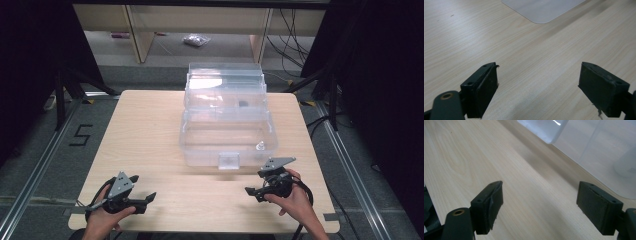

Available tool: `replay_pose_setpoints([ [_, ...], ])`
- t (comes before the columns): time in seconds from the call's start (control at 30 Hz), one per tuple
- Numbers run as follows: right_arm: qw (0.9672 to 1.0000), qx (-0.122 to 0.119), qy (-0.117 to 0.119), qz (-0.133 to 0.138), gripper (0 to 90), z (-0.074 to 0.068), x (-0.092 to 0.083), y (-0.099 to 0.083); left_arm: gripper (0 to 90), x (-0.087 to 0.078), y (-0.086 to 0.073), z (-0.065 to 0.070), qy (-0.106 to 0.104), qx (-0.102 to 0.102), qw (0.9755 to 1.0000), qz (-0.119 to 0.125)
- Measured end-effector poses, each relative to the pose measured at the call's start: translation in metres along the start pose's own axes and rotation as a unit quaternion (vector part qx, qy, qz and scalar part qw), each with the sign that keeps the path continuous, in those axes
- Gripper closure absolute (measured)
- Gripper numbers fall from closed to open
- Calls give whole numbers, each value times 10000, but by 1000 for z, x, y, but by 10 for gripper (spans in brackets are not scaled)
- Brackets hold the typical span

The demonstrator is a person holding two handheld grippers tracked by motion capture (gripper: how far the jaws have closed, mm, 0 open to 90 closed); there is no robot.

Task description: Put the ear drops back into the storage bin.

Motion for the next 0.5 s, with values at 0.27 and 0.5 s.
replay_pose_setpoints([
  [0.27, 9999, 159, 39, -8, 165, -4, -4, -8, 151, -1, 0, -1, 7, 35, 10000, -28],
  [0.5, 10000, -21, 38, 82, 162, -6, -8, -16, 151, -1, 0, -1, 5, 51, 10000, -32],
])
Point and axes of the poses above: each handheld gripper's, and its own axes: x roughly forward along the jaws, y roughly out of its top, z roughly to its right, the point moved 6 cm from there along x, roughly forward along the jaws, and after that the axes turned 2 degrees about z, right-handed, at the moved point
